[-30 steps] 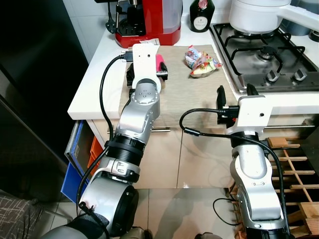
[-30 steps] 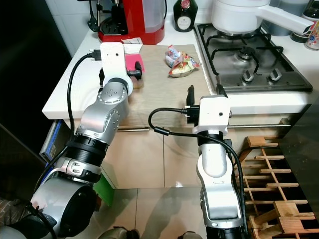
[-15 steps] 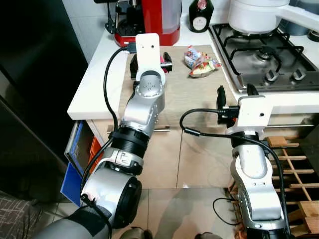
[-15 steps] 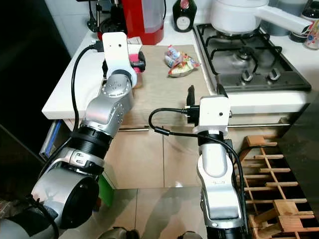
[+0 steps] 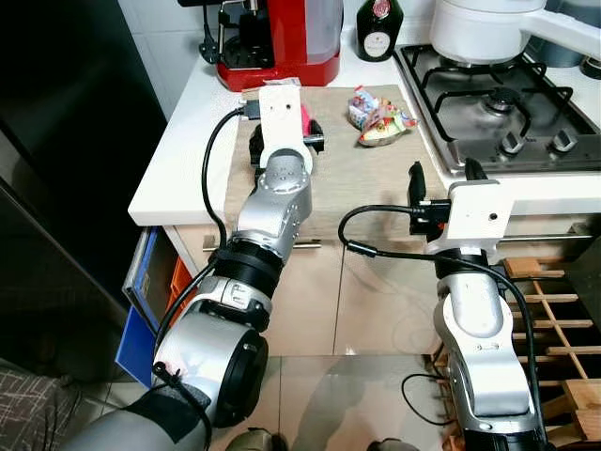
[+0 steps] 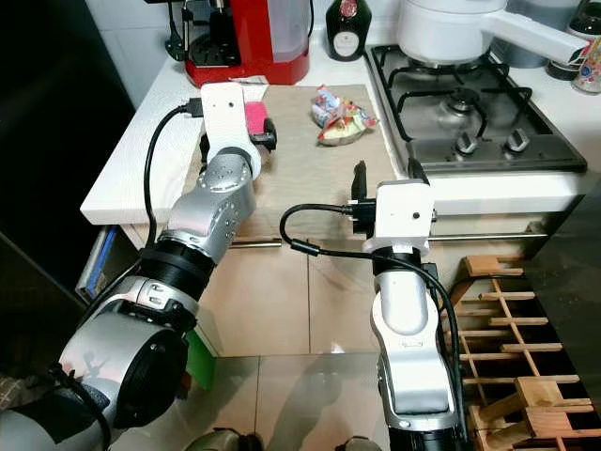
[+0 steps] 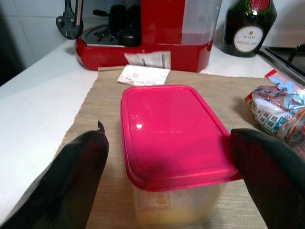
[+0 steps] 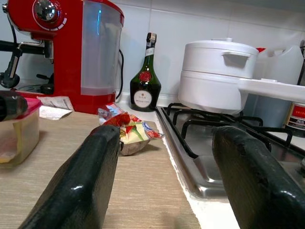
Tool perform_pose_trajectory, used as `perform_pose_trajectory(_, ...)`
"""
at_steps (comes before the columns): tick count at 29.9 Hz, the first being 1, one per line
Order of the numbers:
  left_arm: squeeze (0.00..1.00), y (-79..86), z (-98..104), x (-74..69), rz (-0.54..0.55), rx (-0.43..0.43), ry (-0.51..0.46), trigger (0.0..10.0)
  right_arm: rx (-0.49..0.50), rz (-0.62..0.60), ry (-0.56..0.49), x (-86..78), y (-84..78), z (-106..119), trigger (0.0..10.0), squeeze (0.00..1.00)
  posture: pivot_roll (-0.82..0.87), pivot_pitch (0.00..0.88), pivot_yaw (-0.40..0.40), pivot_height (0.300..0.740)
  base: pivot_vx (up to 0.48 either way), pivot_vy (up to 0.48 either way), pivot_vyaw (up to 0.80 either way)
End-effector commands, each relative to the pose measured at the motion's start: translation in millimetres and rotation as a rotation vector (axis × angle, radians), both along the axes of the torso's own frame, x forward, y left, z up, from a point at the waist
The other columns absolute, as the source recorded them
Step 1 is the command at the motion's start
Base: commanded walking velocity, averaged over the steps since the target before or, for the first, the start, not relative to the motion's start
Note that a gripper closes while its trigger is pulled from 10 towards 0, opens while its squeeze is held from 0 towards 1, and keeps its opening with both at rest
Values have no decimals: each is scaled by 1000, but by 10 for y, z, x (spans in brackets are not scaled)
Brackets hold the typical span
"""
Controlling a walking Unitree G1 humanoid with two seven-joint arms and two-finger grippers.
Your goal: Restocking fridge
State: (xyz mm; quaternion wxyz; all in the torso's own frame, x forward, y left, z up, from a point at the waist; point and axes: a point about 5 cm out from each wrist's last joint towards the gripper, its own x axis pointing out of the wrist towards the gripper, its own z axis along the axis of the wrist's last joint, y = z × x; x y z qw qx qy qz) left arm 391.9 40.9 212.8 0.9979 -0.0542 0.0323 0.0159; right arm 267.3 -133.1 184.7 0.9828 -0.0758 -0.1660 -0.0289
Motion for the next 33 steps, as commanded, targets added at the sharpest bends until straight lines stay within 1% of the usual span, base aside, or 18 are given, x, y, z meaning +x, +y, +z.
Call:
perform_pose_trajectory(1,0,-436,16,-120,-91,-65,31,10000,-6,4,-5,-16,27,14,10000,0,-110,29,106,740,0,0,0)
perform_pose_trajectory(3,0,-413,-66,-107,-86,-57,56,10000,-5,2,-4,-20,31,13,10000,0,-111,30,106,740,0,0,0)
perform_pose_trajectory(8,0,-407,-109,-97,-94,-46,62,10000,-4,1,-4,-25,30,11,10000,0,-110,31,108,740,0,0,0)
perform_pose_trajectory(10,0,-422,-128,-95,-123,-39,64,10000,-4,1,-4,-26,29,11,10000,0,-112,32,109,740,0,0,0)
perform_pose_trajectory(13,0,-445,-134,-98,-148,-26,56,10000,-4,1,-4,-27,27,10,10000,0,-112,32,108,740,0,0,0)
perform_pose_trajectory(16,0,-464,-140,-100,-162,10,42,10000,-5,1,-3,-26,25,8,10000,0,-112,32,108,740,0,0,0)
perform_pose_trajectory(21,0,-416,-146,-79,-154,69,18,10000,-5,2,-3,-24,28,4,10000,0,-110,29,108,740,0,0,0)
perform_pose_trajectory(25,0,-390,-169,-71,-153,87,18,10000,-5,4,-4,-16,32,5,10000,0,-108,22,107,740,0,0,0)
perform_pose_trajectory(27,0,-347,-168,-55,-146,103,5,10000,-6,5,-5,-9,34,8,10000,0,-106,17,105,740,0,0,0)
perform_pose_trajectory(33,0,-347,-168,-55,-146,103,5,10000,-6,5,-5,-9,34,8,10000,0,-106,17,105,740,0,0,0)
